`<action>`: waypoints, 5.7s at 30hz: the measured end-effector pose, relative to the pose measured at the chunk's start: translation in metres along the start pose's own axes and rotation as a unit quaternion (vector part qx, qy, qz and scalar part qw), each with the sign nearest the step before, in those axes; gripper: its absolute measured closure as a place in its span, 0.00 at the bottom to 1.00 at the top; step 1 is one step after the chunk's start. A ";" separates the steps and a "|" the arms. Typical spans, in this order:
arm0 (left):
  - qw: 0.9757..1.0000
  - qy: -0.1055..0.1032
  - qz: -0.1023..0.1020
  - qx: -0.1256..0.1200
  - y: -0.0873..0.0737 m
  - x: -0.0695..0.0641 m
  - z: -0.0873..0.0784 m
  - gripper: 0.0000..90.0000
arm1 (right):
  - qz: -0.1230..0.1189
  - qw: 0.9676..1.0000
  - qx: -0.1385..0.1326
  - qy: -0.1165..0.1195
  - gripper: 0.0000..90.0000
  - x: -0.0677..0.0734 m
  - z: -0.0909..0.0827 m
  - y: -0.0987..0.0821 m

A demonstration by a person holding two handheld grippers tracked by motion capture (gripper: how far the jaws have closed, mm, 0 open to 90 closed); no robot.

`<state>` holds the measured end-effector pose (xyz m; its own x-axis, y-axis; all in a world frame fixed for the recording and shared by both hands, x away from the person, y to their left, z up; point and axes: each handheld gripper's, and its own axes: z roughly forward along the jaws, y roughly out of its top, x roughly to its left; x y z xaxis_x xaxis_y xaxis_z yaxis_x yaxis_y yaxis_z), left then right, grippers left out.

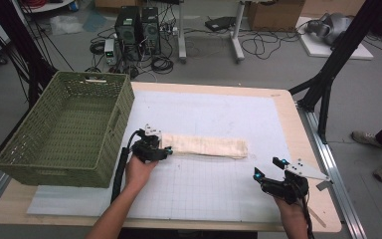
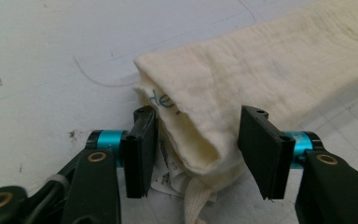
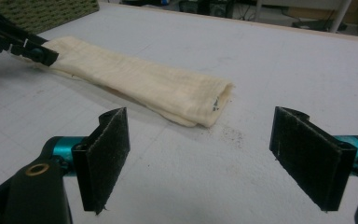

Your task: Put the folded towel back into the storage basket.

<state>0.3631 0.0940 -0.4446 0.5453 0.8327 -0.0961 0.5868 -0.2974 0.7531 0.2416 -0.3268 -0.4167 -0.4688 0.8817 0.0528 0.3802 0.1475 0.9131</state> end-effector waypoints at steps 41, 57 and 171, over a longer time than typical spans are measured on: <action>0.995 -0.063 0.011 -0.081 -0.022 -0.004 -0.034 0.90 | 0.019 0.999 0.025 0.011 0.28 -0.011 0.051 0.015; 0.994 -0.061 0.009 -0.091 -0.022 -0.005 -0.034 0.89 | -0.017 0.995 0.096 0.005 0.51 -0.002 0.105 0.012; 0.958 -0.008 0.028 -0.284 -0.011 0.010 -0.164 0.90 | -0.068 0.985 -0.048 0.149 0.93 0.027 0.141 0.137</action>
<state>0.2637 0.1821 -0.3472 0.5773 0.8149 -0.0522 0.1390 -0.0350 0.9897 0.3936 -0.2195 -0.3469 -0.7295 0.6833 0.0311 0.2269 0.1988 0.9534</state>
